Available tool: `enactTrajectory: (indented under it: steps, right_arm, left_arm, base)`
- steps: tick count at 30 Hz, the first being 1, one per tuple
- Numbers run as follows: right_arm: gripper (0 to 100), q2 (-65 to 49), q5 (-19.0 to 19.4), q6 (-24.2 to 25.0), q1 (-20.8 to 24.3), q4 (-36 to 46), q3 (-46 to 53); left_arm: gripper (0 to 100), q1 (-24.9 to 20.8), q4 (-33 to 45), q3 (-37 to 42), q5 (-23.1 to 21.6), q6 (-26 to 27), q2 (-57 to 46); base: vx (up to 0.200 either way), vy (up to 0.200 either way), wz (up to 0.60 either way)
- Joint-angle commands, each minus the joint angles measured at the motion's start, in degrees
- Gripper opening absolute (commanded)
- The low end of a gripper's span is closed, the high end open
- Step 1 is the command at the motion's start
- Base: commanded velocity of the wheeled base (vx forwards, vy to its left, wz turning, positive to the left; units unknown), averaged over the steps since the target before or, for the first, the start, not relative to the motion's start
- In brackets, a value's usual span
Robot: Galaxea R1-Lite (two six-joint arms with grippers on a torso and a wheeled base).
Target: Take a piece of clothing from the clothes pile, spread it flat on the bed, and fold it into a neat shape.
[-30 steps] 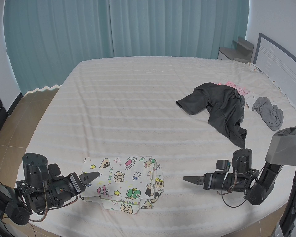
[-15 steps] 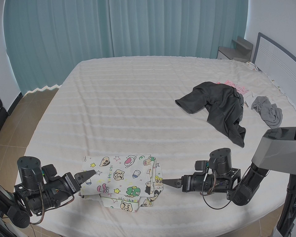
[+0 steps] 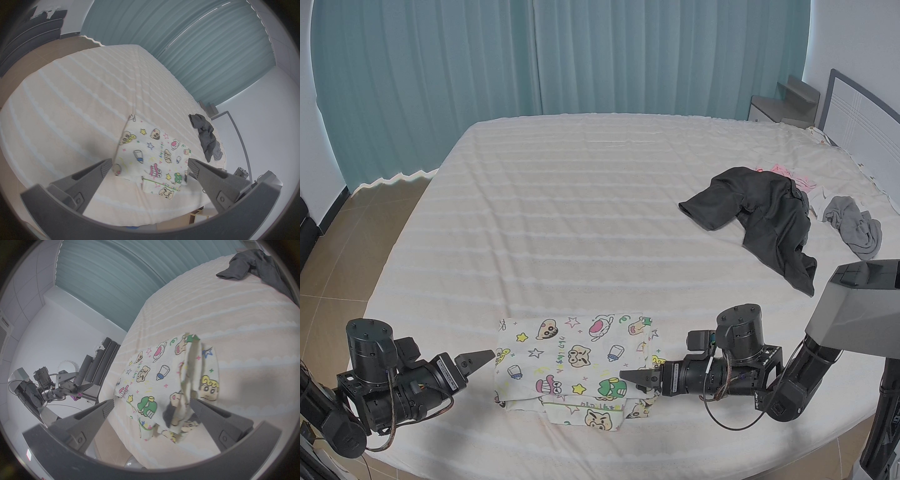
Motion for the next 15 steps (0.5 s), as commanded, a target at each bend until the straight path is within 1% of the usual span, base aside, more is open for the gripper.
enactTrajectory:
  steps: [1, 5, 9, 12, 15]
  right_arm:
    - [100, 0.1, -0.3, 0.0, 0.2, 0.1, 0.8]
    - [100, 0.4, -0.3, 0.0, 0.0, 0.2, 1.7]
    - [100, 0.8, -0.6, 0.0, -1.3, 0.2, 2.9]
    - [100, 0.2, -1.9, 0.0, -1.7, -0.5, 3.9]
    - [100, -0.5, -2.2, 0.0, -1.7, -0.6, 4.9]
  left_arm:
    - [100, 0.4, 0.0, 0.0, 0.0, 0.0, 1.3]
    - [100, 0.5, -0.5, 0.2, 0.0, 0.0, 2.1]
    - [100, 0.5, -1.5, 0.4, 0.0, 0.0, 2.3]
    - [100, 0.5, -1.5, 0.4, 0.0, 0.0, 2.8]
    - [100, 0.5, -1.5, 0.4, 0.0, 0.0, 3.1]
  base:
    - [0.0, 0.0, 0.0]
    - [0.0, 0.0, 0.0]
    - [0.0, 0.0, 0.0]
    - [0.0, 0.0, 0.0]
    - [0.0, 0.0, 0.0]
